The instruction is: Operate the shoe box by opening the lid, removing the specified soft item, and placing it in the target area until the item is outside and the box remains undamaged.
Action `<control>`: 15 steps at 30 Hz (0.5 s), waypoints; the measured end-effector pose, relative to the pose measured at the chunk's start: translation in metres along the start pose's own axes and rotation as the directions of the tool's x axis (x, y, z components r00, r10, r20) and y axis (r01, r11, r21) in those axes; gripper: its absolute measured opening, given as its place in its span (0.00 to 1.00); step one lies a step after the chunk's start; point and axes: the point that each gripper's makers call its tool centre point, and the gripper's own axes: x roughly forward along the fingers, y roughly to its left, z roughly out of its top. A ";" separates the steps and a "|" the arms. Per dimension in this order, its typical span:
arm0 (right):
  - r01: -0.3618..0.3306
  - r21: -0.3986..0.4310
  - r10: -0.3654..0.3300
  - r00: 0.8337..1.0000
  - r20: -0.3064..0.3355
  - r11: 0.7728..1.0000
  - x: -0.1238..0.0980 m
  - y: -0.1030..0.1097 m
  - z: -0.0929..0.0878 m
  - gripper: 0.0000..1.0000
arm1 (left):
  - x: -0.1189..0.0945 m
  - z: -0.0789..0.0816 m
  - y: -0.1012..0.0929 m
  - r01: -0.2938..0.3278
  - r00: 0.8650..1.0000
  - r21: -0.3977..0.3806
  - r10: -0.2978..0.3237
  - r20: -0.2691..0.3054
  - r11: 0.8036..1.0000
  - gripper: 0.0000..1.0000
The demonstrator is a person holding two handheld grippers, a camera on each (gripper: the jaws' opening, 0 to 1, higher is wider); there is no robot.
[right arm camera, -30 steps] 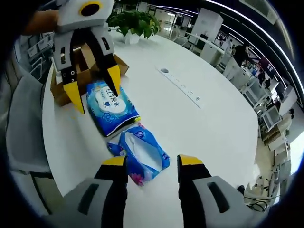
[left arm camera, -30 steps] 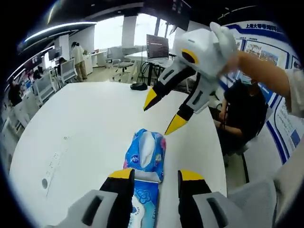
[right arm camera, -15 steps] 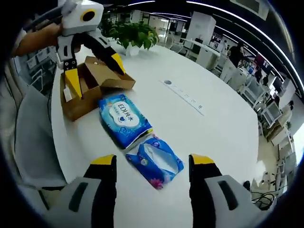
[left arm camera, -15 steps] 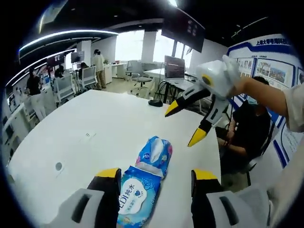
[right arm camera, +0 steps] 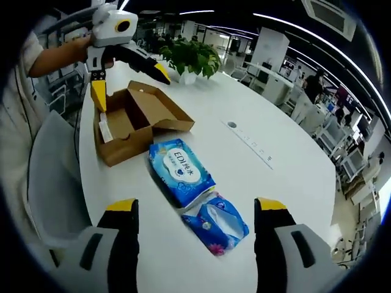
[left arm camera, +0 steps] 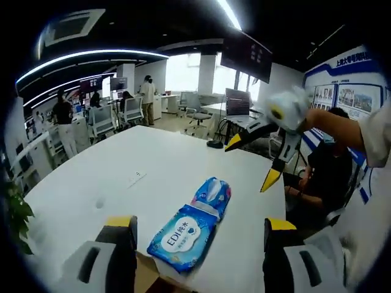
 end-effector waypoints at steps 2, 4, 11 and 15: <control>-0.017 -0.017 0.017 1.000 0.008 1.000 0.003 0.007 0.009 0.78 | -0.010 -0.005 0.004 -0.010 1.000 -0.003 0.010 0.004 1.000 0.90; -0.034 -0.032 0.034 0.999 0.018 0.999 0.005 0.014 0.018 0.77 | -0.021 -0.011 0.009 -0.033 0.999 -0.007 0.033 0.006 0.999 0.91; -0.100 -0.068 0.104 0.993 0.052 0.993 0.018 0.036 0.048 0.80 | -0.056 -0.031 0.021 -0.093 0.996 -0.003 0.093 0.009 0.996 1.00; -0.141 -0.105 0.149 0.986 0.076 0.984 0.028 0.050 0.064 0.80 | -0.077 -0.044 0.029 -0.129 0.992 -0.019 0.129 0.005 0.991 1.00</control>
